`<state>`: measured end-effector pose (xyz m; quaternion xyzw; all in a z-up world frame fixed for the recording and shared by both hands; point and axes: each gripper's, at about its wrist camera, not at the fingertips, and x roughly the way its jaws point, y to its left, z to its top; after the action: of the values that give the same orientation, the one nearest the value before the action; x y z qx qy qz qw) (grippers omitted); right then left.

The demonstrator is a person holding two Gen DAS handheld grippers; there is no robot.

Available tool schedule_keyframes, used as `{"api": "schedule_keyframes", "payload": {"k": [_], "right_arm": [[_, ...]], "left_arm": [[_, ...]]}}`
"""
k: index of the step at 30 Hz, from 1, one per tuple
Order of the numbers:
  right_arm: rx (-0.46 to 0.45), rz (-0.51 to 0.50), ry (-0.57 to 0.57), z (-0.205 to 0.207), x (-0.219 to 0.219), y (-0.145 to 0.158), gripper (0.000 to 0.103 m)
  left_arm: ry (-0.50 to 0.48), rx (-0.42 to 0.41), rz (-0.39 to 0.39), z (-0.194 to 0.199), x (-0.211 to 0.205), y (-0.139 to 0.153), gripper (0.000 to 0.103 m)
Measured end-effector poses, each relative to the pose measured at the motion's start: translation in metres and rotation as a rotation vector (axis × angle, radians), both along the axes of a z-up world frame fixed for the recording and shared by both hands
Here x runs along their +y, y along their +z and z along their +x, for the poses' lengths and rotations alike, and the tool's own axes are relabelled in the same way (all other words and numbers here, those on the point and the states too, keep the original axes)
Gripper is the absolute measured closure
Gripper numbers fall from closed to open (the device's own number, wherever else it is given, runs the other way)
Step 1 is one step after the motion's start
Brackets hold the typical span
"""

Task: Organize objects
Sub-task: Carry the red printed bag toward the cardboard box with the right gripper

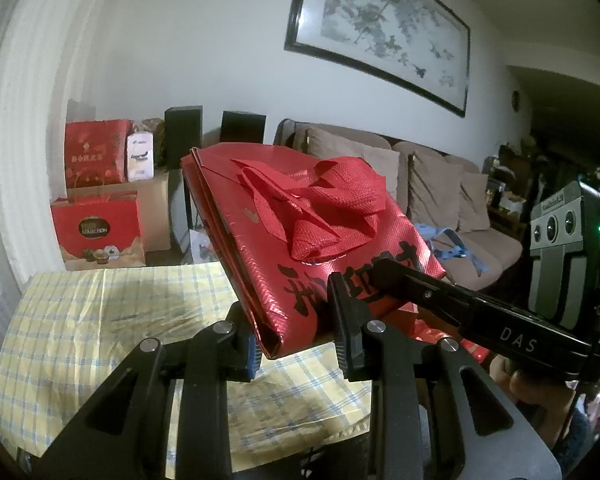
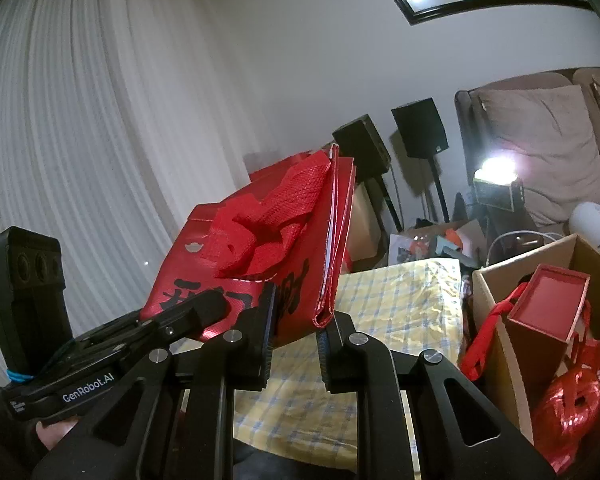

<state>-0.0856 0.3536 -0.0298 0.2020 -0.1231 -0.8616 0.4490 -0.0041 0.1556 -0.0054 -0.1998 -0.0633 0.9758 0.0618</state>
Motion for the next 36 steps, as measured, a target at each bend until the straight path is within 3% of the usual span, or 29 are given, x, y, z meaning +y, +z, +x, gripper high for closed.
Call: {"api": "schedule_keyframes", "payload": {"k": [36], "right_arm": [[0.020, -0.030, -0.043, -0.006, 0.026, 0.015, 0.085]], "left_arm": [[-0.049, 0.028, -0.011, -0.013, 0.025, 0.015, 0.076]]}}
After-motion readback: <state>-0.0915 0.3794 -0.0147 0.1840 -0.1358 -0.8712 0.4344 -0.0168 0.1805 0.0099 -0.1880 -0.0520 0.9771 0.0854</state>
